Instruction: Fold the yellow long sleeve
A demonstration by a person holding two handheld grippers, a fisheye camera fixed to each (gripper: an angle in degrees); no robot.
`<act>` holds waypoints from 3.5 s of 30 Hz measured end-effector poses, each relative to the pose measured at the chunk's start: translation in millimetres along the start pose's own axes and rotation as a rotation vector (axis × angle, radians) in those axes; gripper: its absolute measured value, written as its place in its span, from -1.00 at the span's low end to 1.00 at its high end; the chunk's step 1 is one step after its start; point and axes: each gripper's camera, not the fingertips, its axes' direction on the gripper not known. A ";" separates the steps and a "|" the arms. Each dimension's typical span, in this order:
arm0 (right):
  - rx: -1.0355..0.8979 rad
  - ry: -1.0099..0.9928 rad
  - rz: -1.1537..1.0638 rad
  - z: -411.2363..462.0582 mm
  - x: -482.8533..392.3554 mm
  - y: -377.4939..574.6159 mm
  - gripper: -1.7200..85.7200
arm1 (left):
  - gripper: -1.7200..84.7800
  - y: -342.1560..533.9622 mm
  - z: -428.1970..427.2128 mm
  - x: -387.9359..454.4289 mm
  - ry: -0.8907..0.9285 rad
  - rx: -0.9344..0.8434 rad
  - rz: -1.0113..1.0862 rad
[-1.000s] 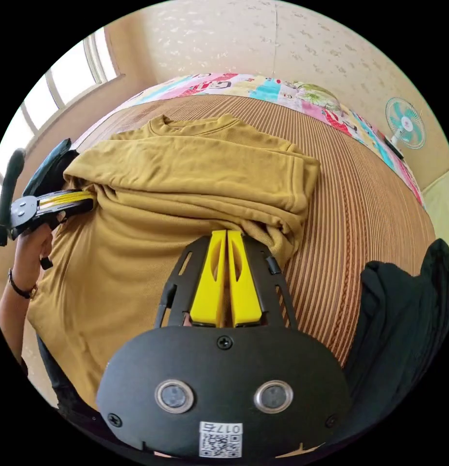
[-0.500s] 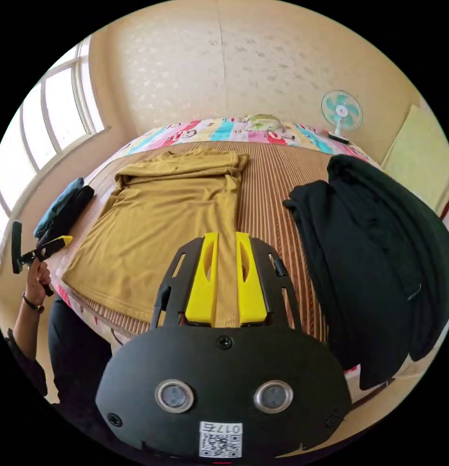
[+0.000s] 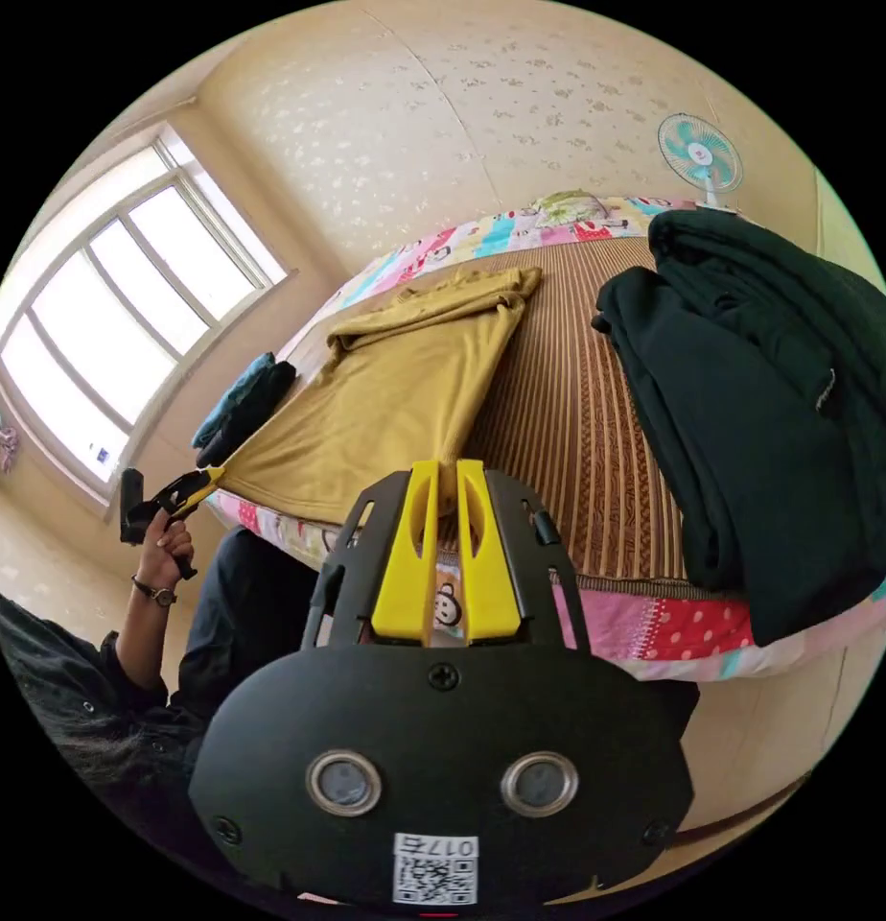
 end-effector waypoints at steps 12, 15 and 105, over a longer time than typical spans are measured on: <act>0.243 -0.108 0.022 -181.9 -19.8 -32.8 -0.90 | -0.97 -5.8 -141.1 27.5 0.082 0.309 0.018; 0.130 -0.128 0.022 -141.0 -28.1 -70.4 -0.90 | -0.94 -15.5 -90.2 26.3 0.129 0.087 0.076; 0.287 -0.367 -0.391 -91.3 -55.6 -129.1 -0.89 | -0.90 48.3 -128.2 -4.2 0.331 0.142 0.408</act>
